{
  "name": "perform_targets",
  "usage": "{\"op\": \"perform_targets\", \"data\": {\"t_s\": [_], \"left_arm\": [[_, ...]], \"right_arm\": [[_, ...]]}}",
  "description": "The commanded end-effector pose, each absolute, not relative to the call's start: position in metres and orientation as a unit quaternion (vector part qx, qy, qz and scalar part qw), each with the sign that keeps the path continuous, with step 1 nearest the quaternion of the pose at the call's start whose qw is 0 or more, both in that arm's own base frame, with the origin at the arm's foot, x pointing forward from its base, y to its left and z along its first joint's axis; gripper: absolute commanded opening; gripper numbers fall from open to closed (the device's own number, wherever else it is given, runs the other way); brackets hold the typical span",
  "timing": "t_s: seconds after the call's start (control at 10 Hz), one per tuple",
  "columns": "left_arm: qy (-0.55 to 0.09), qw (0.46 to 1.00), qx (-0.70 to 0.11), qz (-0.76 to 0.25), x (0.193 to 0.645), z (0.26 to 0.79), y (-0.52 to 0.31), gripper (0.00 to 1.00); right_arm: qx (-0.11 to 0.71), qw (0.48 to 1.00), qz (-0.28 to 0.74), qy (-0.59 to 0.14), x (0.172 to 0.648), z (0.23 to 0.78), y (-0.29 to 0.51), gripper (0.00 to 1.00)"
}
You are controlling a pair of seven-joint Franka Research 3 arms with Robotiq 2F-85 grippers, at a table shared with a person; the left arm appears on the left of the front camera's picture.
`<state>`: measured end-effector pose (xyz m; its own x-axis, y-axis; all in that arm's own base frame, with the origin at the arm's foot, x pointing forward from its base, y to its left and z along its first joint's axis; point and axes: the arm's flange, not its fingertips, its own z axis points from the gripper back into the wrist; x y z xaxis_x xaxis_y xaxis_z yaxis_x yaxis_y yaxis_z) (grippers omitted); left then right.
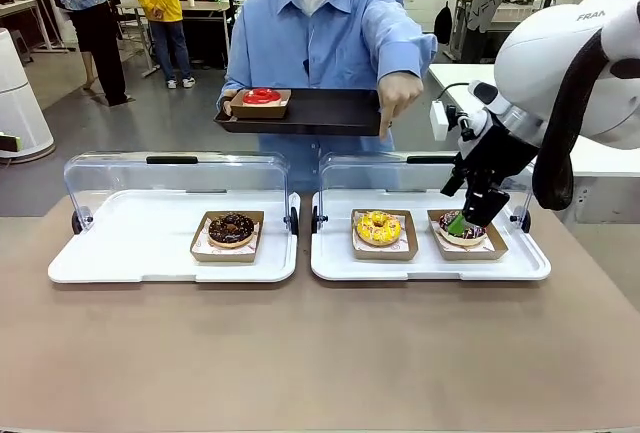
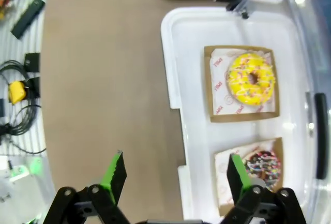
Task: Provide the desired donut to the person.
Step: Pick up and lift the Paper togo box containing the Donut pointed at by the person.
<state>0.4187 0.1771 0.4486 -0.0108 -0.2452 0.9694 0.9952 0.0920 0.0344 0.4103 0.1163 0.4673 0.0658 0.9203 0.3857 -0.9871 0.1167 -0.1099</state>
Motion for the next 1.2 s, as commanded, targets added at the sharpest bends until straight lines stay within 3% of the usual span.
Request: {"op": "perform_targets", "data": {"t_s": [0.0,0.9,1.1], "left_arm": [[-0.466,0.573,-0.405,-0.539,0.418,0.450,0.178,1.00],[-0.466,0.573,-0.405,-0.539,0.418,0.450,0.178,1.00],[-0.466,0.573,-0.405,-0.539,0.418,0.450,0.178,1.00]], "right_arm": [[0.086,0.722,0.662,-0.183,0.410,0.466,0.124,1.00],[0.095,0.718,0.664,-0.185,0.409,0.467,0.122,1.00],[0.062,0.744,0.651,-0.137,0.422,0.443,0.151,1.00]]}}
